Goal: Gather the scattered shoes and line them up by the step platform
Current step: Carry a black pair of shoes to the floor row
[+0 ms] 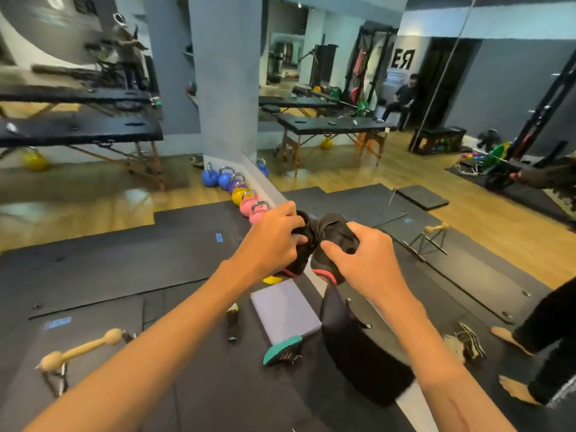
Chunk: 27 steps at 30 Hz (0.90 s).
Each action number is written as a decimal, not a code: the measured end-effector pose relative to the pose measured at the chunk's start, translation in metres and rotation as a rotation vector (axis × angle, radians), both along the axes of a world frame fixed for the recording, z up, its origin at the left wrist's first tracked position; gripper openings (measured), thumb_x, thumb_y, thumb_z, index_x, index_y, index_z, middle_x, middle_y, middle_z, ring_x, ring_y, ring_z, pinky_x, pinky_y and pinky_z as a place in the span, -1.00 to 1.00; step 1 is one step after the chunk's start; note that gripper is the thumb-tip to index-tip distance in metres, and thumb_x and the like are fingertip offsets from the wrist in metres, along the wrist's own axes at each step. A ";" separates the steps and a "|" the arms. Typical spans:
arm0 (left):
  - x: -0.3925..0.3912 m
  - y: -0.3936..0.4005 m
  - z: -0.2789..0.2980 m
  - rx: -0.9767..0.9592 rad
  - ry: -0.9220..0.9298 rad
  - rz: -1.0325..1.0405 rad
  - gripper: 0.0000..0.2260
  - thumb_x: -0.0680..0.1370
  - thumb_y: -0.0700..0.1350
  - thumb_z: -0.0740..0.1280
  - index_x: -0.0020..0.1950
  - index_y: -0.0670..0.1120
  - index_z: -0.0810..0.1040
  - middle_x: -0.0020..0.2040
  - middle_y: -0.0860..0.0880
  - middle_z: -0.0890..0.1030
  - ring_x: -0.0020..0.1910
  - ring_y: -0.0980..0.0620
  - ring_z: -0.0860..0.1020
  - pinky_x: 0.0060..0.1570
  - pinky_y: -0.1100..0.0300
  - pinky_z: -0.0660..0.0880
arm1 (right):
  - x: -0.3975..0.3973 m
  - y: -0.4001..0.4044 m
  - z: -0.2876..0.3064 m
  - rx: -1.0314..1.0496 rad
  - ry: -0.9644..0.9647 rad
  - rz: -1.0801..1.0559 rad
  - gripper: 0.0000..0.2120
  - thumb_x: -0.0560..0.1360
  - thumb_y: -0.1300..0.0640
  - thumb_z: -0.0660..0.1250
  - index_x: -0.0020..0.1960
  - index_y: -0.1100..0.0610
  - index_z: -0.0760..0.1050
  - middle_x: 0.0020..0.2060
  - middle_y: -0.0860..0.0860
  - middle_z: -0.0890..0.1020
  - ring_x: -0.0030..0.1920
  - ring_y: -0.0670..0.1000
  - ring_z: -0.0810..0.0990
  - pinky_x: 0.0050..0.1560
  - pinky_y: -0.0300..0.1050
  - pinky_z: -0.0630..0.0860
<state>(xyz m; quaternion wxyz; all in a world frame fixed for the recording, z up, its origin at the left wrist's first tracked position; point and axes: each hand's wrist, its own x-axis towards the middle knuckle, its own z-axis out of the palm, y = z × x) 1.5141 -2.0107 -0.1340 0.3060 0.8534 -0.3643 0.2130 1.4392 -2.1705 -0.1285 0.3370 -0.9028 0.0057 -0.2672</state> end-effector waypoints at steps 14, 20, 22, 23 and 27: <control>-0.160 0.179 -0.002 0.015 0.015 0.748 -0.92 0.47 -0.27 0.41 -0.16 -0.28 0.60 -0.16 -0.09 0.47 -0.19 -0.13 0.48 -0.18 -0.09 0.47 | -0.024 0.174 0.001 0.004 0.040 0.820 -0.82 0.42 0.06 0.41 -0.23 0.15 0.51 -0.36 0.01 0.60 -0.24 0.02 0.54 -0.16 -0.01 0.49; -0.291 0.284 0.006 -0.017 -0.022 1.047 -0.92 0.44 -0.30 0.44 -0.21 -0.31 0.60 -0.20 -0.06 0.45 -0.24 -0.06 0.44 -0.24 0.15 0.34 | -0.115 0.302 0.008 -0.035 0.055 1.148 -0.78 0.46 0.04 0.41 -0.21 0.19 0.50 -0.35 0.07 0.59 -0.29 0.04 0.52 -0.26 -0.03 0.42; -0.342 0.318 0.007 -0.028 -0.029 1.131 -0.93 0.45 -0.29 0.42 -0.19 -0.30 0.61 -0.18 -0.10 0.48 -0.21 -0.08 0.46 -0.20 0.09 0.39 | -0.152 0.346 0.012 -0.045 0.050 1.251 -0.76 0.46 0.04 0.41 -0.20 0.22 0.50 -0.35 0.10 0.59 -0.31 0.08 0.53 -0.30 -0.02 0.40; -0.371 0.337 0.008 -0.037 -0.028 1.177 -0.93 0.46 -0.28 0.42 -0.17 -0.30 0.62 -0.16 -0.12 0.50 -0.18 -0.10 0.48 -0.17 0.09 0.41 | -0.175 0.371 0.014 -0.061 0.044 1.299 -0.75 0.46 0.05 0.41 -0.21 0.23 0.49 -0.36 0.11 0.58 -0.32 0.09 0.52 -0.31 -0.01 0.40; -0.494 0.413 0.010 -0.061 -0.060 1.346 -0.92 0.47 -0.27 0.40 -0.13 -0.29 0.63 -0.13 -0.15 0.52 -0.12 -0.13 0.50 -0.10 0.03 0.42 | -0.275 0.471 0.024 -0.086 0.006 1.463 -0.77 0.44 0.09 0.44 -0.28 0.15 0.45 -0.43 0.00 0.53 -0.37 -0.07 0.48 -0.40 -0.24 0.36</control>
